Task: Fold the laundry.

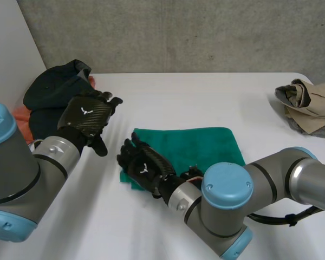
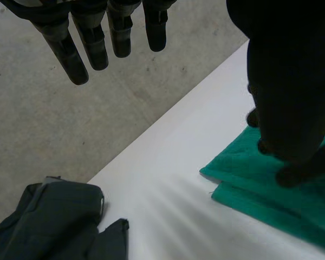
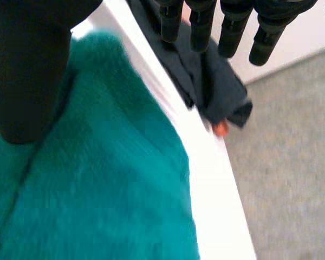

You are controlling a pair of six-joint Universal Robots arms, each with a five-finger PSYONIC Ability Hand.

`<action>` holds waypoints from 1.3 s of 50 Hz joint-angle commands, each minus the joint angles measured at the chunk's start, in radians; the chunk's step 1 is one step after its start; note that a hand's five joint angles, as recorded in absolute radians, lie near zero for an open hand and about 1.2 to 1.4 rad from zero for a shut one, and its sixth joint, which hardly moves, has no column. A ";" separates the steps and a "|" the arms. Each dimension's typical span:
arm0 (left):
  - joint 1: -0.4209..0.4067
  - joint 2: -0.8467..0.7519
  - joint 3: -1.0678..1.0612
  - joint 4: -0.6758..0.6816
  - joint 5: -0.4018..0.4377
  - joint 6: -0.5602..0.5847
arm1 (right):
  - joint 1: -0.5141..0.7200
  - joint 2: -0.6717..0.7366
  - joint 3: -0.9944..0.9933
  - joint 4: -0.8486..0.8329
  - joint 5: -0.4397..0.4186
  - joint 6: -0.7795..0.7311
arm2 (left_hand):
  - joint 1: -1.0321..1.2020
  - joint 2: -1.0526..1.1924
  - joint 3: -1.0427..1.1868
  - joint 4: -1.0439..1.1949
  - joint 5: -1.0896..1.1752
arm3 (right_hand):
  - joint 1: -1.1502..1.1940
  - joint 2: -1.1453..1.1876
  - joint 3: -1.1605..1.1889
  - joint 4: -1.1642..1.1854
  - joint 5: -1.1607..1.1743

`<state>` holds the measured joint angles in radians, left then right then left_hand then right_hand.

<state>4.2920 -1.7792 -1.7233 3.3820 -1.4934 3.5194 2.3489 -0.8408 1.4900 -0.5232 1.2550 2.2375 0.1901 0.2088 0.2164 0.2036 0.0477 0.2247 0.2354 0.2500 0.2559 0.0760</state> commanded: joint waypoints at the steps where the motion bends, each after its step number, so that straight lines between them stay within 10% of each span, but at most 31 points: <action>1: -0.100 -0.040 0.062 0.003 0.001 0.001 | -0.149 -0.181 0.088 0.156 0.211 0.221 | -0.016 -0.034 -0.042 -0.029 -0.048 | -0.050 -0.061 -0.075 -0.081 -0.076; 9: -0.161 -0.120 0.129 0.003 -0.005 0.001 | -0.358 -0.239 0.233 0.266 0.185 0.357 | -0.016 -0.034 -0.042 -0.029 -0.048 | -0.050 -0.061 -0.075 -0.081 -0.076; 15: -0.204 -0.135 0.137 0.002 -0.007 0.001 | -0.442 -0.215 0.254 0.272 0.231 0.217 | -0.016 -0.034 -0.042 -0.029 -0.048 | 1.170 1.159 1.145 1.139 1.144; 18: -0.202 -0.134 0.128 0.002 -0.008 0.001 | -0.441 -0.216 0.233 0.266 0.263 0.086 | -0.016 -0.034 -0.042 -0.029 -0.048 | 1.172 1.161 1.146 1.140 1.146; 35: -0.104 -0.054 0.119 -0.009 -0.142 -0.049 | -0.007 -0.101 0.092 -0.023 0.044 0.099 | -0.009 -0.028 -0.035 -0.022 -0.041 | 1.172 1.161 1.146 1.140 1.146; 39: -0.103 -0.055 0.122 -0.009 -0.150 -0.115 | -0.011 -0.075 0.079 0.067 0.044 0.143 | -0.006 -0.025 -0.032 -0.019 -0.038 | -0.050 -0.061 -0.075 -0.081 -0.076; 51: -0.182 -0.141 0.243 0.002 -0.133 -0.207 | -0.284 -0.357 0.082 0.250 0.104 0.893 | 0.015 -0.004 -0.012 0.001 -0.018 | -0.050 -0.061 -0.075 -0.081 -0.076; 60: -0.261 -0.364 0.375 -0.078 -0.087 -0.258 | -0.307 -0.194 -0.097 0.504 0.077 0.912 | 0.082 0.063 0.056 0.069 0.050 | -0.050 -0.061 -0.075 -0.081 -0.076; 65: -0.264 -0.439 0.369 -0.170 -0.205 -0.247 | -0.303 -0.063 -0.194 0.604 0.025 0.871 | 0.082 0.063 0.056 0.069 0.050 | -0.050 -0.061 -0.075 -0.081 -0.076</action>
<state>4.0296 -2.1393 -1.3532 3.3000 -1.5972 3.2638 2.0300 -1.0598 1.4084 -0.0310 1.3313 3.1704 0.2045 0.2108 0.2185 0.2067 0.0517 0.2232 0.2151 0.2156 0.2180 0.0487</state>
